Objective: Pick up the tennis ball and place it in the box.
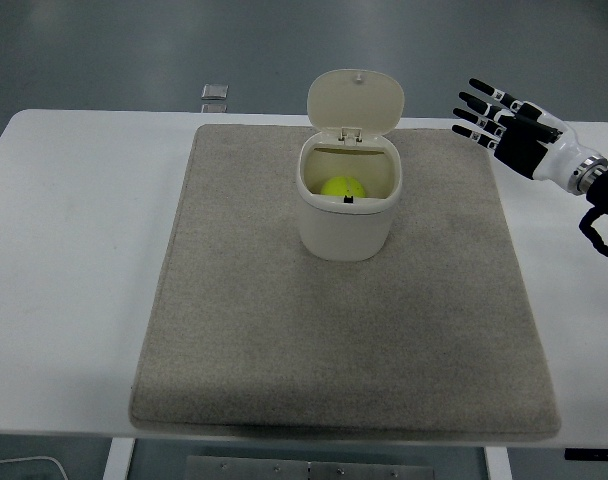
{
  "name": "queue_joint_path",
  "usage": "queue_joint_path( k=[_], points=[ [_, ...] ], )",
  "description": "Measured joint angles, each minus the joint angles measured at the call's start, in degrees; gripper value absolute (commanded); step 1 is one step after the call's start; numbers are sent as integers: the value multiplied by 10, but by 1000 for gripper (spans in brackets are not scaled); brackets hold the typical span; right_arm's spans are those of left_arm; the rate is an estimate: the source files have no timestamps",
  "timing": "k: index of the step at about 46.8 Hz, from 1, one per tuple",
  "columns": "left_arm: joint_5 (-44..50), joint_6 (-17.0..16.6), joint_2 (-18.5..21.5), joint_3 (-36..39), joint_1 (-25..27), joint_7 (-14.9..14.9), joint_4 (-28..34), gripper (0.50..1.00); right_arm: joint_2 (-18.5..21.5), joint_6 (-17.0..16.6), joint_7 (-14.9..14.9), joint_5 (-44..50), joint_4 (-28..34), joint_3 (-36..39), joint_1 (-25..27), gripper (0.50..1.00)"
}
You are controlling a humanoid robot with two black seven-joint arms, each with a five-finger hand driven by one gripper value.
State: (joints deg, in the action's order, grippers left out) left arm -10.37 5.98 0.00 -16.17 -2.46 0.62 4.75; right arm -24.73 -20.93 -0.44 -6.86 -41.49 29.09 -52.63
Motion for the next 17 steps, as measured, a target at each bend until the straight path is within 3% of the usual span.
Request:
queue_joint_path(
  k=[17],
  points=[
    [0,0,0,0,0,0,0,992,0,0,-2,-1,-1,8,1,919]
  ],
)
